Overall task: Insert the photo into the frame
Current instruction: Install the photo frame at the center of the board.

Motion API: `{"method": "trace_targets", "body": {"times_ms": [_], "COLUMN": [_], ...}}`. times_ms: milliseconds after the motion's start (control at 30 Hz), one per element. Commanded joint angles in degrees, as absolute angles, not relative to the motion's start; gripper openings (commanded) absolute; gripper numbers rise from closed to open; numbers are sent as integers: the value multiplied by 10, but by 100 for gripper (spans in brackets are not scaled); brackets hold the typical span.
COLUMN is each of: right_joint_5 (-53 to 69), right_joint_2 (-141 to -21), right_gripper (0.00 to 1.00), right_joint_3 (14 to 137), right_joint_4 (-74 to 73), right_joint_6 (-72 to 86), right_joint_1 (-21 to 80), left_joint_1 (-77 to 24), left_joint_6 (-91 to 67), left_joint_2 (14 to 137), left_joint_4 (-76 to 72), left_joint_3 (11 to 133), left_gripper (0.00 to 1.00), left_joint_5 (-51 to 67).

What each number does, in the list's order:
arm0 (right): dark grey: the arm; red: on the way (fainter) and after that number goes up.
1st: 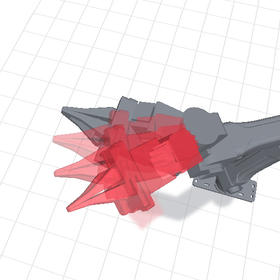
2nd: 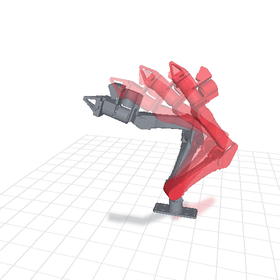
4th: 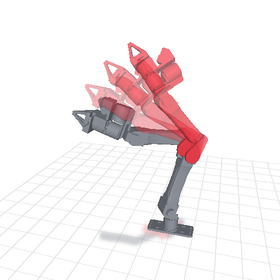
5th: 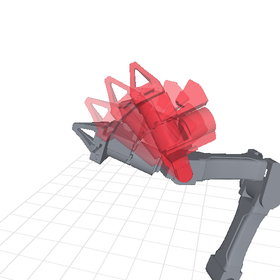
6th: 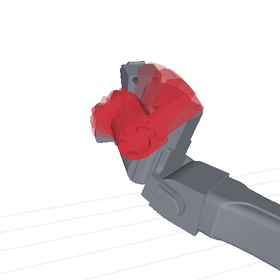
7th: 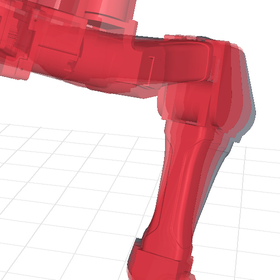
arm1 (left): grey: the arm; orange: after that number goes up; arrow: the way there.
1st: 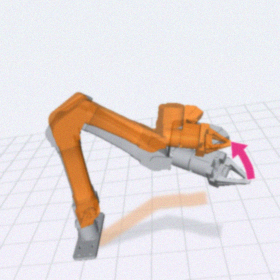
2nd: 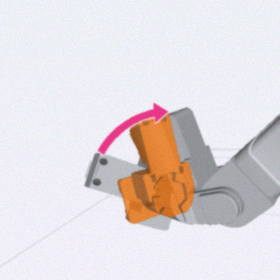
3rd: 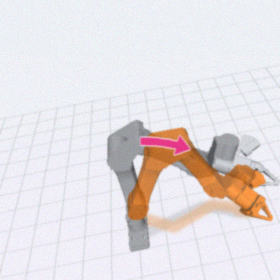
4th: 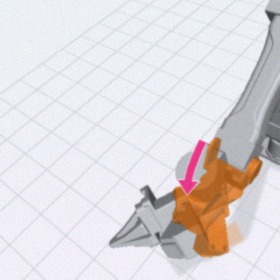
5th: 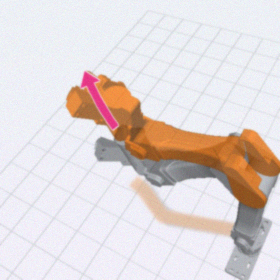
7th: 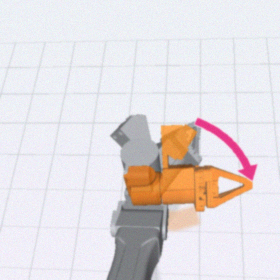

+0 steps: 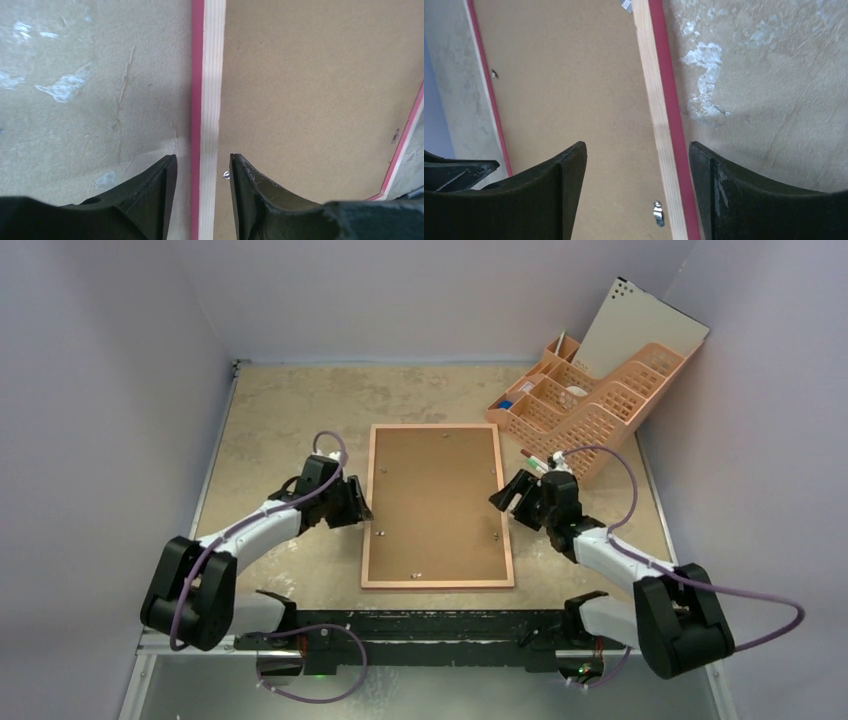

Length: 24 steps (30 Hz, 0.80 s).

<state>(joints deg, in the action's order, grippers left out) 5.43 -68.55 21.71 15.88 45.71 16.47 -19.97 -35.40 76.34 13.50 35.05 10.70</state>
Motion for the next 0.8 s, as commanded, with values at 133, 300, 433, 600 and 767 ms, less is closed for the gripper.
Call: {"method": "trace_targets", "body": {"times_ms": [133,300,433,600,767], "right_joint_5": [67,54,64,82,105], "right_joint_2": [-642,-691,-777,-889,-980], "right_gripper": [69,60,47,41,40], "right_joint_3": [248,272,309,377,456], "right_joint_4": [149,196,235,270,280], "right_joint_6": [483,525,548,558,562], "right_joint_1": [183,274,342,414,463], "left_joint_1": [-200,-200,-200,-200,-200], "left_joint_6": [-395,-406,-410,-421,-420], "left_joint_2": [686,676,675,668,650], "left_joint_4": [131,115,102,83,80], "left_joint_3": [323,286,253,235,234], "left_gripper": [45,38,32,27,33], "left_joint_5": [73,126,150,166,164]}}
